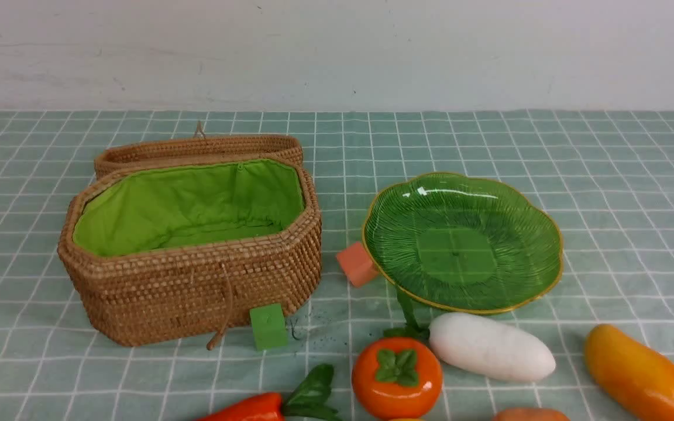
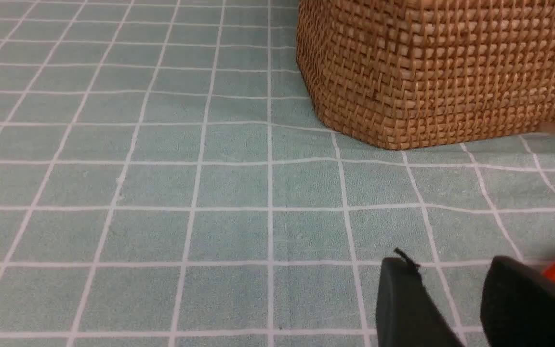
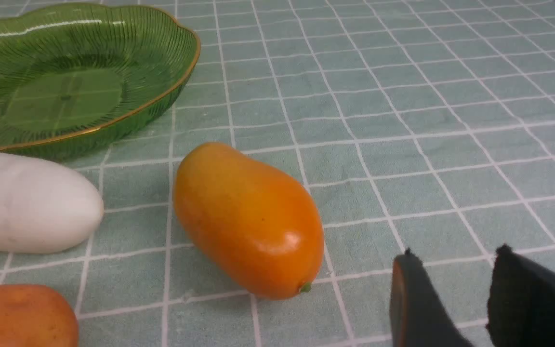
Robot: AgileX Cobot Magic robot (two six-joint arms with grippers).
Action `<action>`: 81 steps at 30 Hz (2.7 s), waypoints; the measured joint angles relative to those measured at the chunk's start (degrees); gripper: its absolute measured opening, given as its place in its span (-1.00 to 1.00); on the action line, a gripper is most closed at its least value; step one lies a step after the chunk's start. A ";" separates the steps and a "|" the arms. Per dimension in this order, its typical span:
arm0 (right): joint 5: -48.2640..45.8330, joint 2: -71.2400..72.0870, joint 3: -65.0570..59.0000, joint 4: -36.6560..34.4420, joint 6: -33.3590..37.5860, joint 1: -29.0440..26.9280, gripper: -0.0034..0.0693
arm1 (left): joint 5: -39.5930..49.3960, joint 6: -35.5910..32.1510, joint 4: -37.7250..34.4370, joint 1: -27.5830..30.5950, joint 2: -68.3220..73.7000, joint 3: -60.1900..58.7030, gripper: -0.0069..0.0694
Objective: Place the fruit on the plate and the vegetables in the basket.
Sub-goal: Use the left arm to grab an eggplant and put it into the left basket
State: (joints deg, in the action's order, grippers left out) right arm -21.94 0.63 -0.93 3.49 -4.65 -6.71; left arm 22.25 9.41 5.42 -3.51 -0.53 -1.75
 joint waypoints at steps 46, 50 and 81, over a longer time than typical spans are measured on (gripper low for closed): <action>0.00 0.00 0.00 0.00 0.00 0.00 -0.24 | -3.18 0.98 -1.28 0.00 0.00 -0.06 -0.19; 0.00 0.00 0.00 0.00 0.00 0.00 -0.24 | -18.47 9.22 -11.28 0.00 0.00 -0.06 -0.19; 0.00 0.00 0.00 0.00 0.00 0.00 -0.24 | 20.34 -0.58 -2.18 -6.15 47.67 46.29 -0.19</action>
State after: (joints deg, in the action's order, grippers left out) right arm -21.94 0.63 -0.93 3.49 -4.65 -6.71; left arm 42.59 8.84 3.24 -9.66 47.14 44.55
